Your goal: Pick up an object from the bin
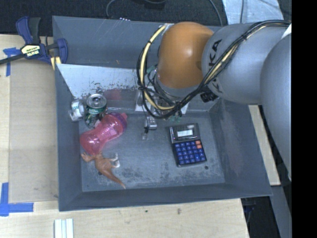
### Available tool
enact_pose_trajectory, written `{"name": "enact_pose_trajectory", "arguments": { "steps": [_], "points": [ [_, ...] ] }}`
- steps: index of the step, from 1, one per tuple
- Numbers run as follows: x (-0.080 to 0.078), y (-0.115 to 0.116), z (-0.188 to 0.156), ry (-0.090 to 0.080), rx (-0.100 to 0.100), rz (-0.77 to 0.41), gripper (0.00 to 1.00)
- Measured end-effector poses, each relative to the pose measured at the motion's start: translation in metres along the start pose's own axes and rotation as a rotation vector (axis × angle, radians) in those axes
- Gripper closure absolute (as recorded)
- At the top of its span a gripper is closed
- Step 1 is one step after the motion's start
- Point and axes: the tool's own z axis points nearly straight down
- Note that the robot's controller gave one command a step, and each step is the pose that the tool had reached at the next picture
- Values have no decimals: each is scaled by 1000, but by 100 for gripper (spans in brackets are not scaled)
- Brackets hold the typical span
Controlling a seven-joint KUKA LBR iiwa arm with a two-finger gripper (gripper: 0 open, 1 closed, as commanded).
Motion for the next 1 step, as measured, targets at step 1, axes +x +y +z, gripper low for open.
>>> {"name": "enact_pose_trajectory", "arguments": {
  "steps": [1],
  "points": [
    [-2, 0, -5, -8, -1, 2, 0]
  ]
}}
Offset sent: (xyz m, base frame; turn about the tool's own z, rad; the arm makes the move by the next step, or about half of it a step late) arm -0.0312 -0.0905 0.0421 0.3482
